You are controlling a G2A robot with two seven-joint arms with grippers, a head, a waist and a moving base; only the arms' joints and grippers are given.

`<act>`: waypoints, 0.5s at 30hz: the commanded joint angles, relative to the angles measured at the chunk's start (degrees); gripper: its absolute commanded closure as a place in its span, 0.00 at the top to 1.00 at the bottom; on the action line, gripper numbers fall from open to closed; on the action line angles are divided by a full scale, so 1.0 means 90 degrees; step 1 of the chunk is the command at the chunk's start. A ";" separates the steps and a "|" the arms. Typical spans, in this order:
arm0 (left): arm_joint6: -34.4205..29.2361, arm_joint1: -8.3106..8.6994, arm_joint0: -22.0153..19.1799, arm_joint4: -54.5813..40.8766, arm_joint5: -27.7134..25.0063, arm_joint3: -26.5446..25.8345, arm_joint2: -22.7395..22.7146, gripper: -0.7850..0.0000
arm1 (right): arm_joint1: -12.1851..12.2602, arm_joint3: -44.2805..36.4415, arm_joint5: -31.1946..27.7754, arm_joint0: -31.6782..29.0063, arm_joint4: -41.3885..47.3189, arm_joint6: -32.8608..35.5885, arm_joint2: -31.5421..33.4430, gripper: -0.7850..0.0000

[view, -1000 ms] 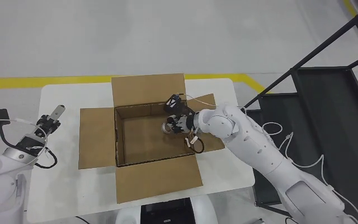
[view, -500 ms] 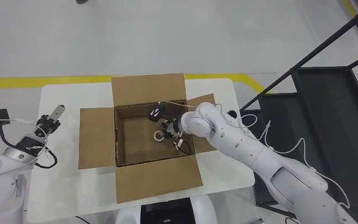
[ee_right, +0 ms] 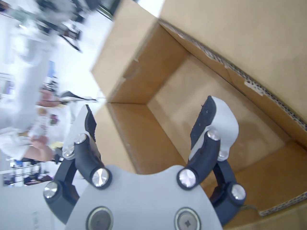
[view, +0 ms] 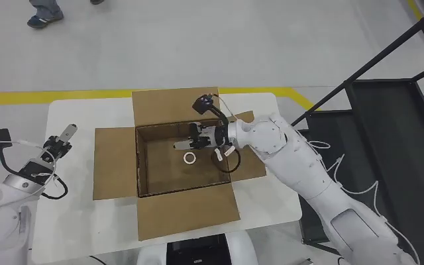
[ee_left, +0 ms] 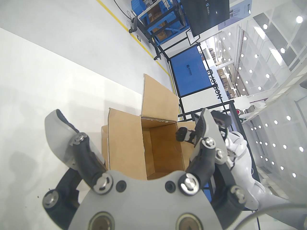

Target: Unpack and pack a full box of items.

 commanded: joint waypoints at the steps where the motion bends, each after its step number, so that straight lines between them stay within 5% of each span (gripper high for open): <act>1: 0.0000 0.0000 0.0000 0.0000 0.0000 0.0000 0.0000 1.00 | 0.0179 -0.0454 -0.0121 -0.0557 0.0885 0.0170 0.0965 1.00; 8: 0.0000 0.0000 0.0000 0.0000 0.0000 0.0000 0.0000 1.00 | 0.0592 -0.1557 -0.0098 -0.2357 0.1207 0.0267 0.3459 1.00; 15: 0.0000 0.0000 0.0000 0.0000 0.0000 0.0000 0.0000 1.00 | 0.0747 -0.1932 0.0070 -0.3720 0.0280 -0.0060 0.4904 1.00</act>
